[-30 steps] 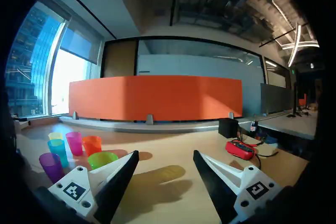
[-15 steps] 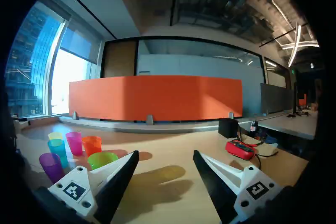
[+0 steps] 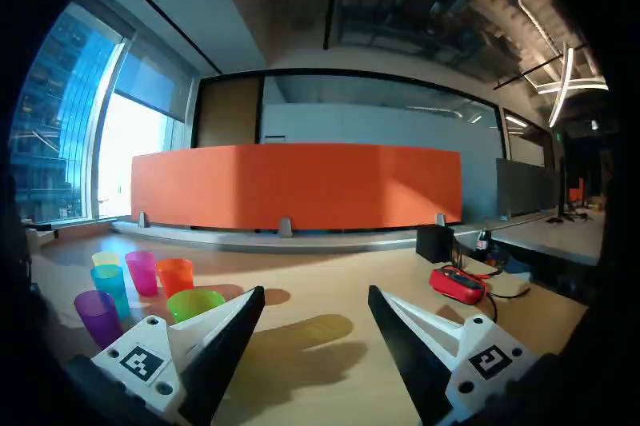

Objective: Pour water

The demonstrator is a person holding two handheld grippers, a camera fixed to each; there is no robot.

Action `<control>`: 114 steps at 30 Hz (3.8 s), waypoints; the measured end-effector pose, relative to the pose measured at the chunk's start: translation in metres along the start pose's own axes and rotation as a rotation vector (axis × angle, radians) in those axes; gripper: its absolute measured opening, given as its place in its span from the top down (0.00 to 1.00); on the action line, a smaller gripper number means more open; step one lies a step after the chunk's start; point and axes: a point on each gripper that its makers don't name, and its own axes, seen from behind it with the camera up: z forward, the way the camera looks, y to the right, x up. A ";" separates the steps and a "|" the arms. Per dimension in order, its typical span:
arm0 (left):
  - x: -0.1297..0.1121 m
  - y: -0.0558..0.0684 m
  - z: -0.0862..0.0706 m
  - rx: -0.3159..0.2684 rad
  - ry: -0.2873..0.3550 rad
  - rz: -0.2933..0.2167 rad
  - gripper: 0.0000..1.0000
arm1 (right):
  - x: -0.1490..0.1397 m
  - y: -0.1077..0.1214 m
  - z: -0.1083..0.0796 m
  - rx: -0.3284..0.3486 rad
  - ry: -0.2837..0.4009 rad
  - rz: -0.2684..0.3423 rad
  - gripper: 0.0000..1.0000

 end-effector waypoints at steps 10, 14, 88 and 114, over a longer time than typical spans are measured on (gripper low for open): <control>0.000 -0.001 0.000 0.001 0.000 0.000 0.02 | -0.001 0.000 0.000 0.000 0.000 0.000 0.00; -0.001 0.000 0.000 0.001 0.000 0.000 0.01 | -0.001 -0.001 0.001 0.001 0.001 -0.001 0.00; 0.237 0.079 0.020 -0.483 -0.035 0.014 0.01 | 0.231 -0.075 -0.007 0.594 -0.034 -0.038 0.00; 0.174 0.098 0.023 -0.625 -0.140 0.045 0.01 | 0.183 -0.113 -0.009 0.782 -0.148 -0.131 0.00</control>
